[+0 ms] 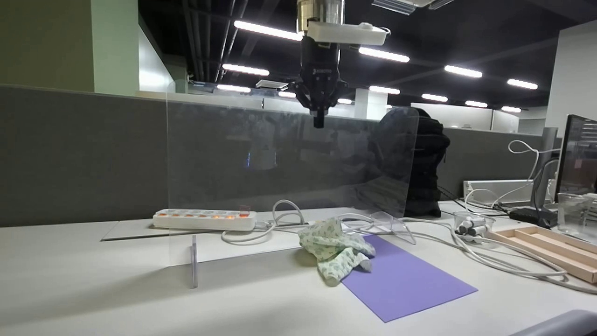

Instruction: Hang the cloth on the glass barrier

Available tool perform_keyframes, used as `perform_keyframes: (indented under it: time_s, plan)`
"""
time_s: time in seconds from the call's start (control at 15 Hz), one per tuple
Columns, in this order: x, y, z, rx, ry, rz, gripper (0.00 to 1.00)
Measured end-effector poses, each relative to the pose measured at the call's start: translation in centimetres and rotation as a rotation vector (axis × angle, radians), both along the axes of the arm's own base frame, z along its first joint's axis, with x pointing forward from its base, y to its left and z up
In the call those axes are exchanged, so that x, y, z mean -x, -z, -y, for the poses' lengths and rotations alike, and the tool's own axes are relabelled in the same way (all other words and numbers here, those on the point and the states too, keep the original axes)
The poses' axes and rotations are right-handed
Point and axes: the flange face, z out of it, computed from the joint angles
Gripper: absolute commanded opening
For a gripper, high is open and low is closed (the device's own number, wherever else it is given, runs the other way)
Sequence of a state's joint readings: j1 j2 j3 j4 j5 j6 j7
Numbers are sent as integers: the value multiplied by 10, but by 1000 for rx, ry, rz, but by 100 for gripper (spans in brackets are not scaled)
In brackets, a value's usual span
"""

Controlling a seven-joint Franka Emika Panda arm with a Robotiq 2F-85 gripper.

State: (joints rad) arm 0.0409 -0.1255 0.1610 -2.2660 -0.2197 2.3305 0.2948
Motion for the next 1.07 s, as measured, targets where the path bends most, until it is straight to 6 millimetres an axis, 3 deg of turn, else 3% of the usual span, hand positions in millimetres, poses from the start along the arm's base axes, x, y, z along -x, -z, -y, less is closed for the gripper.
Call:
perform_keyframes:
  time_s: [0.07,0.33,0.8,1.07]
  plan:
    - [2,6,1,20,-11,-15,27]
    - [7,35,13,49,8,-112,54]
    - [-20,76,56,-45,94,-64,100]
    - [-26,91,68,-60,65,-94,100]
